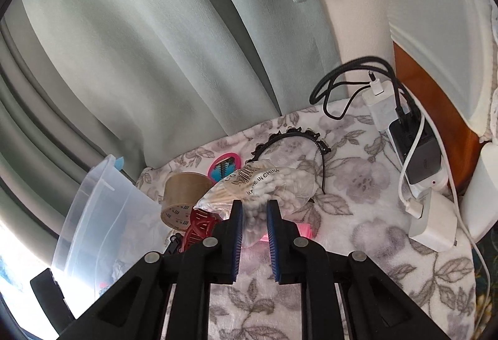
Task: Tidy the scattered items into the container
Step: 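Lift and carry the white holder and swab bag over the clear box with both grippers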
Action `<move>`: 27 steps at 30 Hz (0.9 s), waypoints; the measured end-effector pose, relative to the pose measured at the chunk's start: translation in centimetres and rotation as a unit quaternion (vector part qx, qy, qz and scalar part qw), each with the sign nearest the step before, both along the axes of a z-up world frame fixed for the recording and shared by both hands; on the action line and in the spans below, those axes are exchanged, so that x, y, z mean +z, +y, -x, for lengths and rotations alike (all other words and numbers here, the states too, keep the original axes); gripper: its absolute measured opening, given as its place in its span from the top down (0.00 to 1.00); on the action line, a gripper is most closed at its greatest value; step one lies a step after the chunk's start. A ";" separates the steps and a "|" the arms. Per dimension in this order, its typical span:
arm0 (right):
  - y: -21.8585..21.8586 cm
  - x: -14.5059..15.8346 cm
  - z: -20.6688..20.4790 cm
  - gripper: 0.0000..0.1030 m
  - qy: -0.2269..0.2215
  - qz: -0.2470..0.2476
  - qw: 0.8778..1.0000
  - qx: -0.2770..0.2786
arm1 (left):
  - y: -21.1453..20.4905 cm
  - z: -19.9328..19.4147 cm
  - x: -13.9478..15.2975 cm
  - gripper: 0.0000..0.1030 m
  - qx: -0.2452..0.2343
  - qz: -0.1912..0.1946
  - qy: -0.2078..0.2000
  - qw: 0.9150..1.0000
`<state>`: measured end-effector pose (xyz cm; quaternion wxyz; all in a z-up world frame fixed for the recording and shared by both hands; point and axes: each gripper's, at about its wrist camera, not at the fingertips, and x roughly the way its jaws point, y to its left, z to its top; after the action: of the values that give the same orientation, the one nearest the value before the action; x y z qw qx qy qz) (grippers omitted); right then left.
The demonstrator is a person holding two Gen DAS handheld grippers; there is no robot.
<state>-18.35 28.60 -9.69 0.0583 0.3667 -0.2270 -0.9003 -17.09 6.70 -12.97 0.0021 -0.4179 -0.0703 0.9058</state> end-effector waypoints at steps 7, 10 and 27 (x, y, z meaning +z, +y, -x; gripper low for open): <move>-0.3 4.0 -3.4 0.84 0.035 0.003 0.999 -0.002 | -0.3 -2.7 3.9 0.68 -0.003 -0.008 0.043 0.999; -0.6 5.8 -5.2 0.84 0.052 0.005 0.999 -0.004 | -0.6 -4.0 5.4 0.68 -0.001 -0.011 0.061 0.998; -4.9 14.7 -14.2 0.84 0.144 -0.002 0.989 0.019 | -3.4 -11.9 13.5 0.68 0.012 -0.043 0.160 0.986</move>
<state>-4.17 23.74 4.99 0.1069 0.2371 -0.2077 -0.9430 -5.18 3.30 0.54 0.0204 -0.2666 -0.1130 0.9569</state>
